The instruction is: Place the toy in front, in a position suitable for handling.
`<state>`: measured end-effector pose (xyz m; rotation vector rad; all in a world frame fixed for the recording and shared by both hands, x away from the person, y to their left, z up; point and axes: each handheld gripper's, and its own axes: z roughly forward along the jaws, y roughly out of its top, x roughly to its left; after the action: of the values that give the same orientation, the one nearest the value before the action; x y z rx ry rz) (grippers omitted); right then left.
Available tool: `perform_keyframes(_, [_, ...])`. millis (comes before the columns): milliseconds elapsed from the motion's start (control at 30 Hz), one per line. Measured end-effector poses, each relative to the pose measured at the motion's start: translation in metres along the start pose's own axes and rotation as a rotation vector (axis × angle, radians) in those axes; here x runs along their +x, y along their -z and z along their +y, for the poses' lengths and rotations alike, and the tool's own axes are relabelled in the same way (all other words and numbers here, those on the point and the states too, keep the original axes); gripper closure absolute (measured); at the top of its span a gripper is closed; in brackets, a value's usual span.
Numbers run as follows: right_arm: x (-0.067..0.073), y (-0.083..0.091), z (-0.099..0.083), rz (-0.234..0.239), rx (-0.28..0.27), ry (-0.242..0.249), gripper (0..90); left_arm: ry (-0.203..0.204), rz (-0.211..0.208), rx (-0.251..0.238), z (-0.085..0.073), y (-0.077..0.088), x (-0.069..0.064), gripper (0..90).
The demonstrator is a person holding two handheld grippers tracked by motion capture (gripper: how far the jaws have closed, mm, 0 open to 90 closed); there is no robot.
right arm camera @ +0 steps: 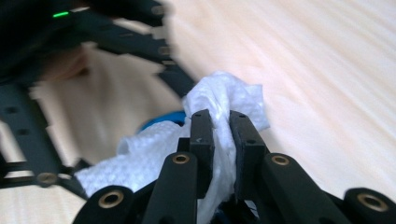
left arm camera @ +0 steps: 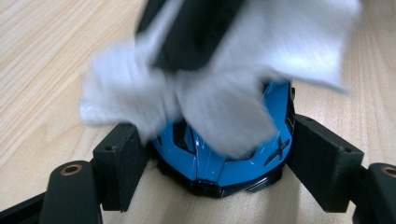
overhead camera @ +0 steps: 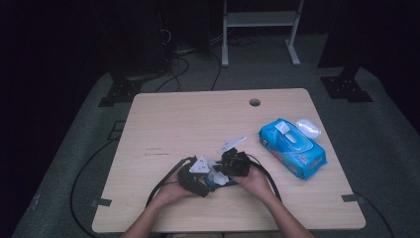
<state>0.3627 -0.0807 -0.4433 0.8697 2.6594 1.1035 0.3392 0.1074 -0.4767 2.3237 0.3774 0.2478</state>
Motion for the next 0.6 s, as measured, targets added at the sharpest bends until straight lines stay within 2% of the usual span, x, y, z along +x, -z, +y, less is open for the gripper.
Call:
perform_keyframes(33, [-0.005, 0.001, -0.001, -0.005, -0.004, -0.027, 80.2, 0.001, 0.000, 0.000, 0.000, 0.000, 0.000, 24.2])
perform_keyframes(67, [-0.007, -0.001, -0.001, 0.009, -0.007, -0.054, 80.1, 0.004, -0.002, 0.000, 0.000, 0.000, 0.000, 24.2])
perform_keyframes(100, [-0.007, -0.001, -0.001, 0.009, -0.007, -0.054, 80.1, 0.004, -0.002, 0.000, 0.000, 0.000, 0.000, 24.2])
perform_keyframes(167, [0.000, -0.005, 0.002, -0.015, 0.004, -0.002, 80.1, 0.004, -0.001, -0.002, -0.001, 0.000, 0.000, 24.2])
perform_keyframes(233, [-0.003, -0.003, 0.001, -0.005, 0.013, -0.006, 80.1, 0.004, 0.001, 0.000, 0.000, 0.000, 0.000, 24.2])
perform_keyframes(300, [-0.011, 0.004, -0.003, -0.009, 0.010, -0.027, 80.1, 0.003, 0.002, 0.001, 0.000, 0.000, 0.000, 24.2])
perform_keyframes(400, [-0.024, 0.020, -0.014, -0.068, 0.021, -0.037, 80.1, 0.003, 0.000, -0.002, 0.000, 0.000, 0.000, 24.2])
perform_keyframes(433, [-0.024, 0.020, -0.014, -0.068, 0.021, -0.037, 80.1, 0.003, 0.000, -0.002, 0.000, 0.000, 0.000, 24.2])
perform_keyframes(467, [-0.033, 0.030, -0.022, -0.066, 0.021, -0.072, 80.1, 0.001, 0.000, 0.000, 0.000, 0.000, 0.000, 24.2])
perform_keyframes(500, [-0.033, 0.030, -0.022, -0.066, 0.021, -0.072, 80.1, 0.001, 0.000, 0.000, 0.000, 0.000, 0.000, 24.2])
perform_keyframes(533, [-0.037, 0.036, -0.027, -0.090, 0.021, -0.076, 80.1, 0.001, 0.001, 0.002, 0.000, 0.000, 0.000, 24.2])
perform_keyframes(600, [-0.034, 0.036, -0.027, -0.072, 0.009, -0.084, 80.1, 0.000, 0.001, 0.002, 0.000, 0.000, 0.000, 24.2])
